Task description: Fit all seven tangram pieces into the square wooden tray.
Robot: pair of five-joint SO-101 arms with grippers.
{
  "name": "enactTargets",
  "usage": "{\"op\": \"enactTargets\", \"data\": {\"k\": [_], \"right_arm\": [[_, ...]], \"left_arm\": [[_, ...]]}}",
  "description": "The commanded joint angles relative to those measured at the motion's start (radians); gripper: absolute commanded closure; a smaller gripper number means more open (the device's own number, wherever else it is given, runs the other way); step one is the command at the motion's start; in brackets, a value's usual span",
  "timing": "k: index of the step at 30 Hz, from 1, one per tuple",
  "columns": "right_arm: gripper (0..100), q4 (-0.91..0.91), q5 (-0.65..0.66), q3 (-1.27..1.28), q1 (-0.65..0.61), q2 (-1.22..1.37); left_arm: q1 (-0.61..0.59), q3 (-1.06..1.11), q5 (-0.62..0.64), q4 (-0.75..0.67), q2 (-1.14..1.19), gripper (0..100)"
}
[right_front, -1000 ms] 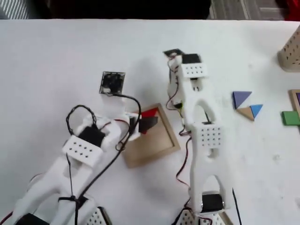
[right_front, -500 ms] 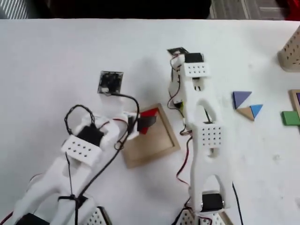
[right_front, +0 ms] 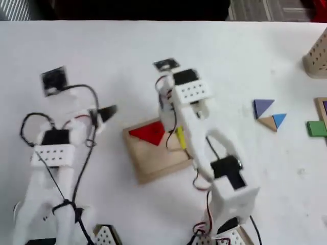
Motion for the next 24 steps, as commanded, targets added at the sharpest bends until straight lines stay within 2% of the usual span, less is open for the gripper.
{"op": "enactTargets", "data": {"k": [1,7,18,24], "right_arm": [[98.1,-0.136,-0.037,0.164,-0.076,-0.171],[98.1,-0.361,-0.072,0.388,-0.220,-0.194],[98.1,-0.398,-0.101,0.399,-0.325,-0.173],[97.8,-0.444,-0.152,0.397,-0.329,-0.114]], "left_arm": [[-0.194,-0.015,-0.003,0.032,-0.028,63],[-0.344,0.058,-0.002,-0.075,-0.027,63],[-0.325,0.061,-0.005,-0.083,-0.025,63],[-0.325,0.061,-0.008,-0.083,-0.025,63]]}}
